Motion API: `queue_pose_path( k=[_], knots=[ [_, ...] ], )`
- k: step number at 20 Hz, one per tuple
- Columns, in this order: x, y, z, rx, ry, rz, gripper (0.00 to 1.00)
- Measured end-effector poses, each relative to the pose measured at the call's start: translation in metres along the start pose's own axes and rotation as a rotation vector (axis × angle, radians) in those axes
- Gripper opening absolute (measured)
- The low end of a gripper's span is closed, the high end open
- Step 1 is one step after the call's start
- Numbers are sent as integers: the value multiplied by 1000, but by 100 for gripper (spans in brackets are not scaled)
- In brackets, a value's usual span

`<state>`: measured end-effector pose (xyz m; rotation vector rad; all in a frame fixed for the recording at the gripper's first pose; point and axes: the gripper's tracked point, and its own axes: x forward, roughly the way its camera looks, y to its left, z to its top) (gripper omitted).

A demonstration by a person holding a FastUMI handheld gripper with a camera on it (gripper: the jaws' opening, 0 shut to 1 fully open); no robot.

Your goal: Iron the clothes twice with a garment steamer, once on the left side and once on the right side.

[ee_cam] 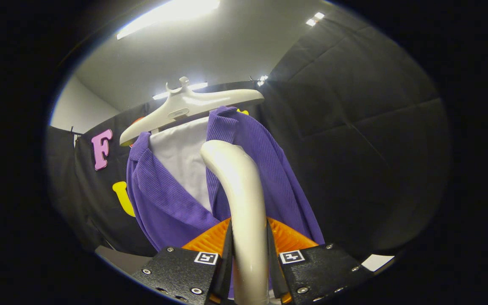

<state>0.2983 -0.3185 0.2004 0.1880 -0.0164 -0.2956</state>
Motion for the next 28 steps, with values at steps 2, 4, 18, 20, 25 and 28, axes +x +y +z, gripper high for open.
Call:
queue_pose_path(
  k=[2, 4, 18, 20, 25, 28],
  knots=[
    [-3, -5, -9, -8, 17, -4, 38],
    [-6, -10, -25, -17, 52, -7, 38],
    [-28, -54, -127, -26, 257, -68, 39],
    [-30, -54, -138, -28, 276, -69, 39],
    [-52, -70, -176, -29, 336, -77, 38],
    [-53, -76, -195, -26, 356, -91, 39]
  ],
)
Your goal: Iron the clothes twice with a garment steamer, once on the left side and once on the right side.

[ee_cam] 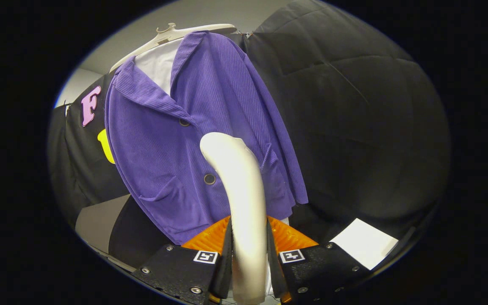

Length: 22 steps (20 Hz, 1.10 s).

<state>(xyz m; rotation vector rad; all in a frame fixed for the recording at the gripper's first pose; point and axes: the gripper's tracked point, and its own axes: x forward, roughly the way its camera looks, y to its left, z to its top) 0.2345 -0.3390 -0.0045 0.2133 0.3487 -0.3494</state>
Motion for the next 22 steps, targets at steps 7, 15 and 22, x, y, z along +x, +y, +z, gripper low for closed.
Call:
queue_pose_path(
  k=[7, 15, 22],
  knots=[
    [18, -14, -67, 20, 111, -51, 39],
    [-3, -4, -120, 14, 198, -61, 39],
    [-74, 55, -123, 9, 172, 68, 39]
  ],
)
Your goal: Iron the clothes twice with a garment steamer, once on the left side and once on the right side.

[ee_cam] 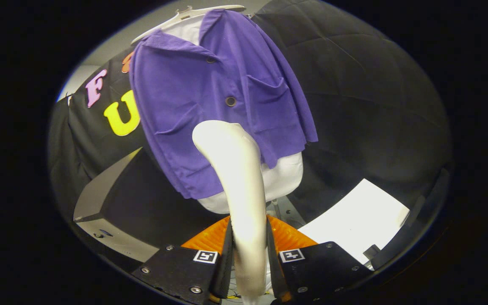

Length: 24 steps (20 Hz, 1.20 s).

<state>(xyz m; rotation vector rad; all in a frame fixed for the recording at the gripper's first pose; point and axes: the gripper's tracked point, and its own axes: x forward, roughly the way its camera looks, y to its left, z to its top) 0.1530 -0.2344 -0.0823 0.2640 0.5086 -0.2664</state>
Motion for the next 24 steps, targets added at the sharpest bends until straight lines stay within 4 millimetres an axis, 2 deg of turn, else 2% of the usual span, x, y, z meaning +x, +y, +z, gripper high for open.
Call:
queue_pose_path(
  k=[4, 9, 13, 16, 24],
  knots=[
    [-54, 40, 1, -27, -58, 83, 39],
    [-133, 104, -6, -73, -116, 215, 39],
    [-180, 144, -15, -133, -143, 302, 39],
    [-198, 159, -19, -158, -162, 330, 39],
    [-210, 172, -31, -198, -166, 370, 38]
  ],
)
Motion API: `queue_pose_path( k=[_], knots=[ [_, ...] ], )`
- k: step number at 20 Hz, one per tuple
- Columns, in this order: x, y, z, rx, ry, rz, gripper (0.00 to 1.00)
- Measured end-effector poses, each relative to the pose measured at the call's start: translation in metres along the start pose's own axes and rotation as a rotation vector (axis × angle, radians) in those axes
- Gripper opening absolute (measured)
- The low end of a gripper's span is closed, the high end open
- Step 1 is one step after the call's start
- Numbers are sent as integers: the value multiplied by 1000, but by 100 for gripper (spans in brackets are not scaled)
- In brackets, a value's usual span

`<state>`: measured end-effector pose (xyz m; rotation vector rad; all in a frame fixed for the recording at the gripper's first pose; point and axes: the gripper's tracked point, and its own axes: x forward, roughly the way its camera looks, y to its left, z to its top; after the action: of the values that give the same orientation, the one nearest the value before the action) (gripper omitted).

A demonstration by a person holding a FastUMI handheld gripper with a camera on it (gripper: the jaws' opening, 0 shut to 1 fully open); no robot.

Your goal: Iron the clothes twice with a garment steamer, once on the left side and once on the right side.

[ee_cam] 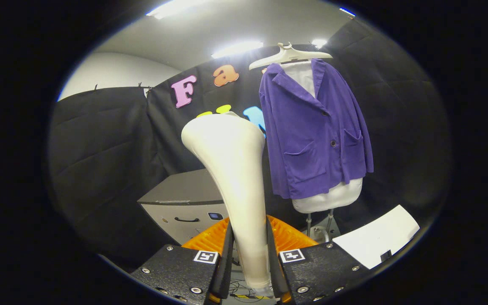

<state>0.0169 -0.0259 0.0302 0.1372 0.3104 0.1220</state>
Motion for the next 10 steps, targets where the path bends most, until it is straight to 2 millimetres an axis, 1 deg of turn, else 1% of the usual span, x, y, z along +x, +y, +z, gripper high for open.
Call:
queue_pose_path(
  k=[3, 5, 6, 7, 10],
  knots=[
    [1, 4, -1, -2, 3, 16, 39],
    [0, 4, -3, -2, 5, 20, 38],
    [3, 1, -7, -2, 7, 20, 39],
    [-1, 3, -5, -1, 14, 17, 39],
    [-1, 2, -5, 0, 20, 12, 39]
  ],
)
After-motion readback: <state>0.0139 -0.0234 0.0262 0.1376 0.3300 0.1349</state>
